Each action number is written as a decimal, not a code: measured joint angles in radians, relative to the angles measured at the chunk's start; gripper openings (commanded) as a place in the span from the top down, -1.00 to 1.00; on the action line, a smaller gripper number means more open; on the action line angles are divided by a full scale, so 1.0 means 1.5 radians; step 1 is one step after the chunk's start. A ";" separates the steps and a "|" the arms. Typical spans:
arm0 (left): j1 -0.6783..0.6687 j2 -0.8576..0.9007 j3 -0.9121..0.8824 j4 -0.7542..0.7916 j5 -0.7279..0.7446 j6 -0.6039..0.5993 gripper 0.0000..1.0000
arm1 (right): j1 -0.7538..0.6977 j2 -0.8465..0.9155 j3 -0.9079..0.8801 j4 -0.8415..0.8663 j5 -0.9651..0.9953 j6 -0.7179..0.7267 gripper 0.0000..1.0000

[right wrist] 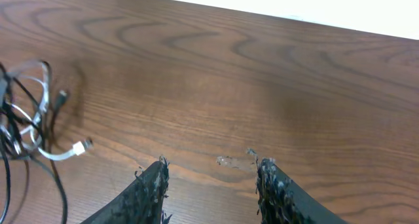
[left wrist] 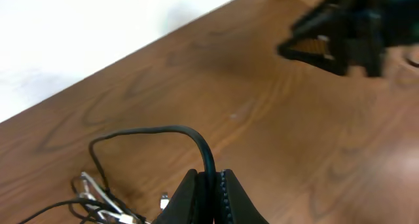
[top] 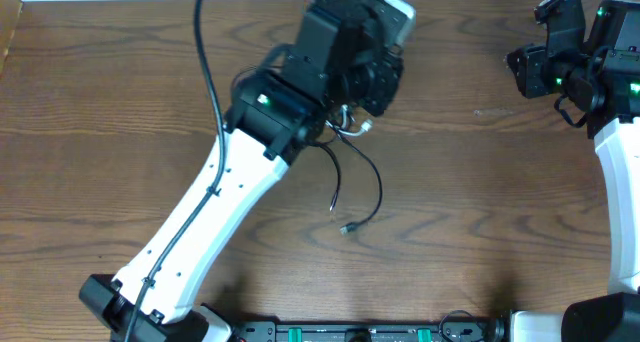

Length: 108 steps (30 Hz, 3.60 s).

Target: Untangle cables

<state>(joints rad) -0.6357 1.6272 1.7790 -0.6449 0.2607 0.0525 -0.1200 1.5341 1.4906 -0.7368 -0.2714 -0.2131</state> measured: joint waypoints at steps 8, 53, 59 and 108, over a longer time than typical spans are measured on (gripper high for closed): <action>-0.049 0.000 0.000 -0.003 -0.034 0.025 0.85 | 0.000 0.000 0.000 -0.002 0.012 -0.002 0.19; 0.155 0.025 0.000 -0.002 -0.108 0.068 0.85 | 0.323 0.258 -0.009 0.075 -0.034 0.004 0.07; 0.155 0.025 0.000 -0.002 -0.108 0.068 0.85 | 0.323 0.257 -0.009 0.074 -0.043 0.004 0.09; 0.155 0.025 0.000 -0.003 -0.108 0.069 0.85 | 0.358 0.205 -0.009 0.065 -0.046 0.001 0.10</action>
<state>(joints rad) -0.4026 1.6646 1.7790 -0.6487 0.0982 0.1555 0.4175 1.8420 1.4773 -0.6388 -0.3405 -0.2123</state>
